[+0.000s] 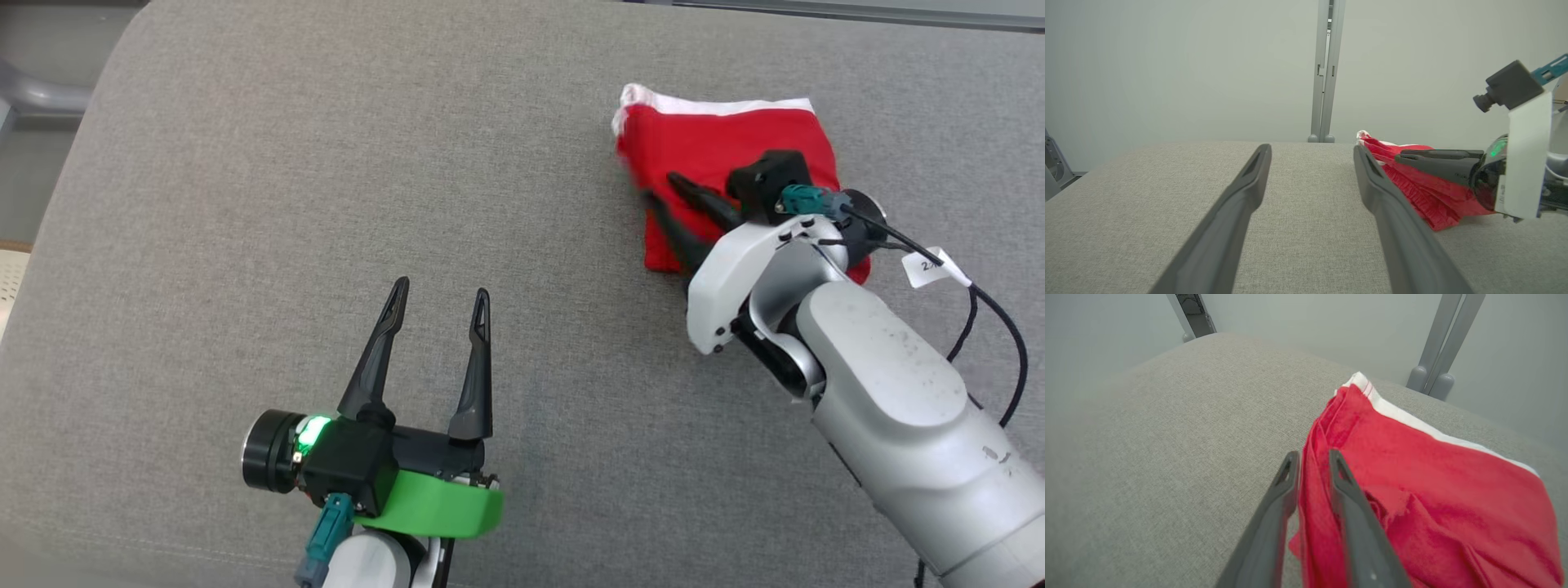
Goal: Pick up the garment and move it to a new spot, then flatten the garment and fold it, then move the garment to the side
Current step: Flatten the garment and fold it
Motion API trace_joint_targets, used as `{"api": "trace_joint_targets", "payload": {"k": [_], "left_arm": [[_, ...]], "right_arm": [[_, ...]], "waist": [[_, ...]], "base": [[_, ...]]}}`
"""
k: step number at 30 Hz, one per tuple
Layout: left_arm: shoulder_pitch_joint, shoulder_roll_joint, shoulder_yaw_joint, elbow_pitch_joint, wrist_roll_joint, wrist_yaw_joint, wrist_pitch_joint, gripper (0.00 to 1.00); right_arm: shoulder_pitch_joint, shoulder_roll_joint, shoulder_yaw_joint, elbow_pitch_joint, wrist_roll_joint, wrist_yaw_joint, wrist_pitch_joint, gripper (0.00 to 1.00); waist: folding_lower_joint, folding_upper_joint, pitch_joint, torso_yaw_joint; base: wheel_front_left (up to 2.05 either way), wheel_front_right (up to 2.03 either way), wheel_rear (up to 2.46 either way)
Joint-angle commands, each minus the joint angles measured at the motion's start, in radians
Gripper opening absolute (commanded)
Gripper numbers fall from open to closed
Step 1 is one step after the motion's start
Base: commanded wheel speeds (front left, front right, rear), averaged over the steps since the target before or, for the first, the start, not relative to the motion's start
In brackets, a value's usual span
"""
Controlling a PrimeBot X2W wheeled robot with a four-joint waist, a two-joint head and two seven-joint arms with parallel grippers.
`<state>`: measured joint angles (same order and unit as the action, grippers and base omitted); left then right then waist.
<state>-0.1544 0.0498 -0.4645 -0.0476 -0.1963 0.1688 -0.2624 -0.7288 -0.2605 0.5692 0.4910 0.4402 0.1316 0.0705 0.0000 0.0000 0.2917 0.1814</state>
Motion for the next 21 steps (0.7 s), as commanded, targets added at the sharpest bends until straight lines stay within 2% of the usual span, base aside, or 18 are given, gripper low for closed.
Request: {"api": "trace_joint_targets", "payload": {"k": [1,7,11,14,17,21], "left_arm": [[0.008,0.002,0.003,0.003,-0.003,0.000,-0.003,1.00],[0.013,0.002,0.001,0.006,0.008,-0.007,-0.003,1.00],[0.018,0.002,0.003,0.008,0.012,-0.011,-0.003,1.00],[0.023,0.002,0.012,0.003,0.015,-0.011,-0.003,1.00],[0.026,0.002,0.024,-0.004,0.022,-0.011,-0.003,1.00],[0.032,0.002,0.035,-0.014,0.029,-0.014,-0.003,1.00]], "right_arm": [[0.020,-0.002,-0.010,-0.035,0.017,-0.002,0.004,1.00],[0.069,-0.070,-0.082,-0.184,0.001,-0.002,-0.003,1.00],[0.125,-0.151,-0.166,-0.229,0.015,-0.002,-0.017,1.00],[0.184,-0.213,-0.228,-0.253,0.021,-0.002,-0.059,1.00],[0.240,-0.248,-0.266,-0.270,0.040,-0.002,-0.122,1.00],[0.311,-0.289,-0.275,-0.260,0.052,-0.002,-0.203,1.00]], "waist": [[0.0000,0.0000,-0.005,-0.009],[0.0000,0.0000,-0.021,-0.038],[0.0000,0.0000,-0.030,-0.046],[0.0000,0.0000,-0.033,-0.055],[0.0000,0.0000,-0.032,-0.069],[0.0000,0.0000,-0.033,-0.092]], "base": [[0.00,0.00,0.00],[0.00,0.00,0.00],[0.00,0.00,0.00],[0.00,0.00,0.00],[0.00,0.00,0.00],[0.00,0.00,0.00]]}}
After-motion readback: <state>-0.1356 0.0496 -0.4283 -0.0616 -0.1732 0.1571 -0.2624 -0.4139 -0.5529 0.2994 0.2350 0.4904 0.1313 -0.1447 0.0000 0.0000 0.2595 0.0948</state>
